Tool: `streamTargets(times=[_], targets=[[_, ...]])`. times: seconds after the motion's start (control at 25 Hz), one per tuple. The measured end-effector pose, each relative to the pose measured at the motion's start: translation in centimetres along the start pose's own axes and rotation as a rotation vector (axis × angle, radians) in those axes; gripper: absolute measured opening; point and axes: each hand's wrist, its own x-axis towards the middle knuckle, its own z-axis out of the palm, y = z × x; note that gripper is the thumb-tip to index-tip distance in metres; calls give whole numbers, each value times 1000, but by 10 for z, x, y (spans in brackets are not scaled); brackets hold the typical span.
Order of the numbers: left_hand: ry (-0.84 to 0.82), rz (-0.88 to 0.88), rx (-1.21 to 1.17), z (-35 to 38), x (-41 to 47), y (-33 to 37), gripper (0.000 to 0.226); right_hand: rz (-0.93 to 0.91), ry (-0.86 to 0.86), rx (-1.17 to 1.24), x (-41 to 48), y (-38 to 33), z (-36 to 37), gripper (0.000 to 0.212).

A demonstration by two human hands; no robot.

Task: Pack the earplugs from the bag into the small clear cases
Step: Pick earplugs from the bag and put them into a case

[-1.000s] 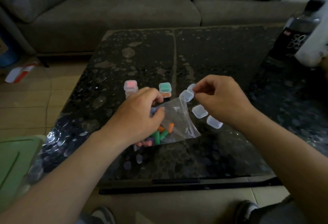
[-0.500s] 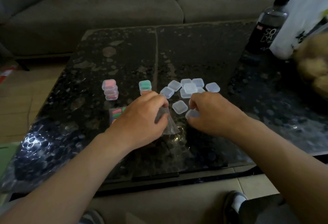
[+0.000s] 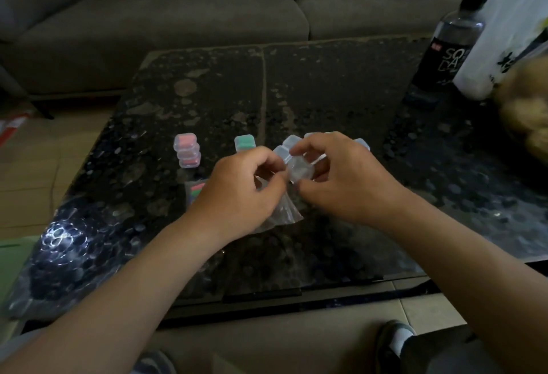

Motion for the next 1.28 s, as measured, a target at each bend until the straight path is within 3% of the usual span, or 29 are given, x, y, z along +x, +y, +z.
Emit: streamTargets(times=[0.36, 0.68, 1.04, 1.28], targets=[[24, -246, -599, -20, -2, 10, 7, -140, 65, 236, 5, -16, 22, 32], [80, -107, -419, -29, -1, -6, 25, 6, 41, 475, 14, -28, 30, 18], [114, -162, -392, -34, 1, -8, 19, 52, 42, 540, 19, -31, 34, 20], [263, -204, -444, -45, 7, -12, 22, -31, -57, 559, 14, -35, 38, 47]])
